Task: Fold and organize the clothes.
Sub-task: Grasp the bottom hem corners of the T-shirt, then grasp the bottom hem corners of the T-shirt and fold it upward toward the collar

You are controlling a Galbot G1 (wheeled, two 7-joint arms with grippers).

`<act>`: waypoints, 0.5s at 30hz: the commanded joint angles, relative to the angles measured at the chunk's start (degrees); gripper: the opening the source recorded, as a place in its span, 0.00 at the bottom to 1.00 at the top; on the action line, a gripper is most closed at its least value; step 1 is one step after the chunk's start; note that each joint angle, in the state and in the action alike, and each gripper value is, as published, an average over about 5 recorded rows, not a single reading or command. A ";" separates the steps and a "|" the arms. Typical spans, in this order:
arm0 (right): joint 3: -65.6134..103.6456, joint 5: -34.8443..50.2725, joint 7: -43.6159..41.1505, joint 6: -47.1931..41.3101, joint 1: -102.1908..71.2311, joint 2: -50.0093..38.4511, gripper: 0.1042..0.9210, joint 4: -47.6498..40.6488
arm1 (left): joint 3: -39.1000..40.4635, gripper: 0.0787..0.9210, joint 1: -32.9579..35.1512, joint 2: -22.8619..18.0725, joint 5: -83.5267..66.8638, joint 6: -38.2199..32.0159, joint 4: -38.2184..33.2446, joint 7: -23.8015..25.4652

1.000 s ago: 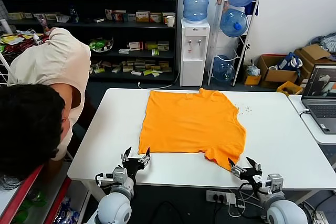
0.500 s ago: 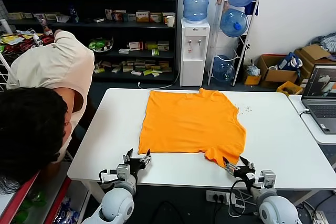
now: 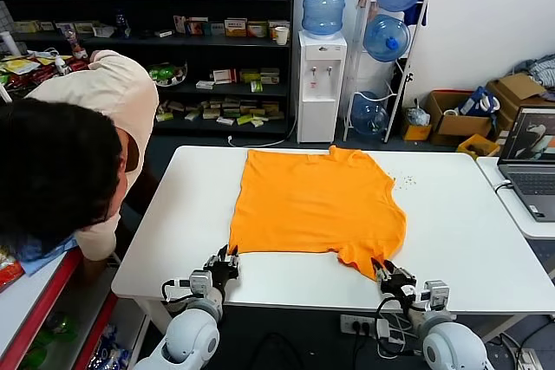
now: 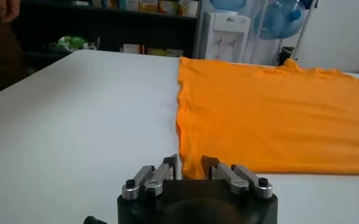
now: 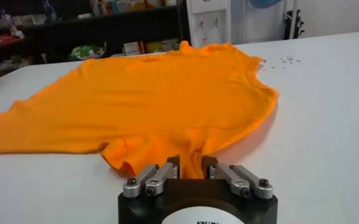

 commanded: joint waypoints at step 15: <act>5.36 -7.51 2.82 1.66 -16.82 -1.08 0.02 14.53 | -1.19 0.02 5.66 6.15 -2.93 0.30 -11.83 0.06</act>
